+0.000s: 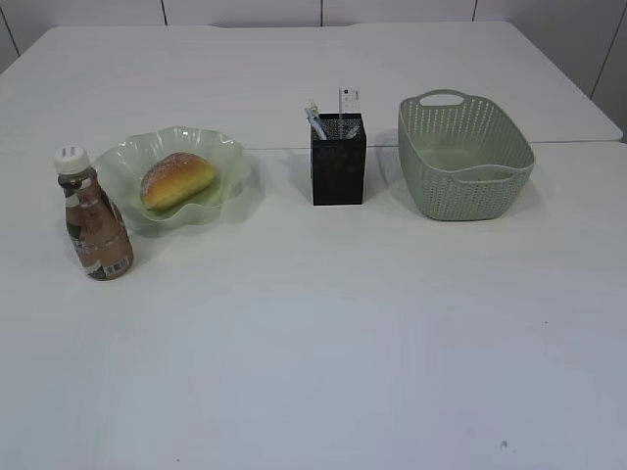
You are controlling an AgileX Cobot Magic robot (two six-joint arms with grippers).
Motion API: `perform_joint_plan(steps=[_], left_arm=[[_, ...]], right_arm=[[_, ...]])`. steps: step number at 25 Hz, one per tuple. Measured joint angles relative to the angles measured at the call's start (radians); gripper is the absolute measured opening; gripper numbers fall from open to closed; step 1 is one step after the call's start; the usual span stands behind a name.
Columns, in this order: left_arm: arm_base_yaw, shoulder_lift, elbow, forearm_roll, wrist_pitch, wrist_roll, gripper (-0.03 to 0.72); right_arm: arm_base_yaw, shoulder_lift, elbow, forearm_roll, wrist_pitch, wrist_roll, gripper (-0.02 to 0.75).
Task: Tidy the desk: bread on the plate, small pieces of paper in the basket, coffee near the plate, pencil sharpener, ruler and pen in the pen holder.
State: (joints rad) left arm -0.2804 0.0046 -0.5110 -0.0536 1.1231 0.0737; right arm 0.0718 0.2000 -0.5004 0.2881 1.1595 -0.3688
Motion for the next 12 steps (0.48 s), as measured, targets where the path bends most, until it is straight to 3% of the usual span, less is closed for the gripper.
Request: perform_joint_plan(steps=[5,6,7,9,12], left_arm=[[0.0,0.0,0.0,0.032,0.0,0.002,0.455],[0.0,0.0,0.0,0.044,0.0,0.002,0.454],[0.0,0.0,0.0,0.054,0.0,0.004,0.454],[0.0,0.0,0.0,0.054,0.0,0.004,0.454],[0.0,0.0,0.0,0.054,-0.002,0.006,0.454]], right_arm=[[0.0,-0.027,0.006,-0.061,0.001,0.061,0.426],[0.0,-0.075,0.008,-0.153,-0.003,0.183,0.426],[0.0,-0.075,0.008,-0.153,-0.003,0.183,0.426],[0.0,-0.139,0.008,-0.272,-0.005,0.337,0.426],[0.0,-0.197,0.008,-0.304,-0.005,0.381,0.426]])
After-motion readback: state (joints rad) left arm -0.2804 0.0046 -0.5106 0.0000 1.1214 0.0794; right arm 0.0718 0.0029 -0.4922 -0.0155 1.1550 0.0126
